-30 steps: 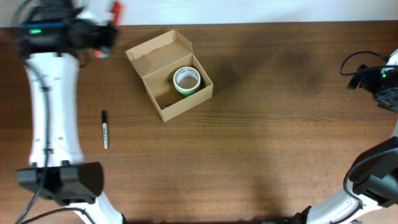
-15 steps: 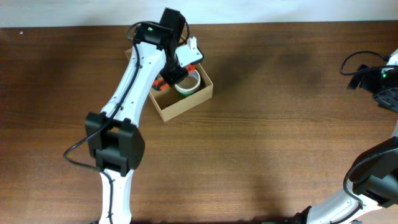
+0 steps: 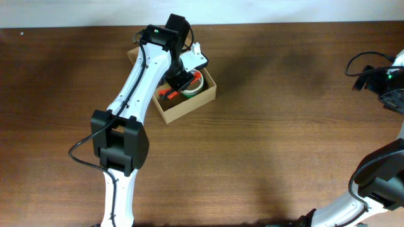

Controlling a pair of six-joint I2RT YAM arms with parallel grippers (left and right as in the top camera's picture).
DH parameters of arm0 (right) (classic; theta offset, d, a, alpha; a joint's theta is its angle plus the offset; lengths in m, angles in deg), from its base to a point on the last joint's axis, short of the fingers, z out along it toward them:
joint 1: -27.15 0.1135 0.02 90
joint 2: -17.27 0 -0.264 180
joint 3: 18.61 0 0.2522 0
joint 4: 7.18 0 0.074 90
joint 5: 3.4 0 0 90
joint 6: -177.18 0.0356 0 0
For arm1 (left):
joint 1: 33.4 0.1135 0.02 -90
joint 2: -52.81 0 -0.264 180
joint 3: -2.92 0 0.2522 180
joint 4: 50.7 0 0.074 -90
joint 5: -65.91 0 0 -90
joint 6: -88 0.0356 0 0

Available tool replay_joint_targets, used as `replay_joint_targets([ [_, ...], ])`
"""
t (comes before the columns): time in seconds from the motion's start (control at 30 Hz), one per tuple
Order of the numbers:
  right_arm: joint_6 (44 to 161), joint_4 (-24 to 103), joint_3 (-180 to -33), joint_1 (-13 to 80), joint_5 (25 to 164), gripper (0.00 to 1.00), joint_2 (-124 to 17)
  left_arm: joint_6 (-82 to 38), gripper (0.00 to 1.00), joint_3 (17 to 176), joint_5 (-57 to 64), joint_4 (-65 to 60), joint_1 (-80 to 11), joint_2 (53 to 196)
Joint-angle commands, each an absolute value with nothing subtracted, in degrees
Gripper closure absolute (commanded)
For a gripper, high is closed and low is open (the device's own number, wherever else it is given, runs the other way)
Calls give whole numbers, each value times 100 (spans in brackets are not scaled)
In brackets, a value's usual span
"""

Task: Pack container
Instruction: 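Lower the red box cutter into the box and release it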

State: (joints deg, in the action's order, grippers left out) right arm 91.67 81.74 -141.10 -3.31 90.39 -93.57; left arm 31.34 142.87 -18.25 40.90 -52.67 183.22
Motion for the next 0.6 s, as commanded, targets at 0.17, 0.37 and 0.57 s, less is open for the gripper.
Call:
replay_joint_targets([
  [0.17,9198,8174,-14090,-364,9048,1,-9281,3018,98,13915,-1593,4130,-5416,18342],
  [0.37,9198,8174,-14090,-364,9048,1,-9281,3020,98,13649,-1597,3996,-5490,18342],
  [0.57,9198,8174,-14090,-364,9048,1,-9281,3020,98,13559,-1595,3883,-5490,18342],
])
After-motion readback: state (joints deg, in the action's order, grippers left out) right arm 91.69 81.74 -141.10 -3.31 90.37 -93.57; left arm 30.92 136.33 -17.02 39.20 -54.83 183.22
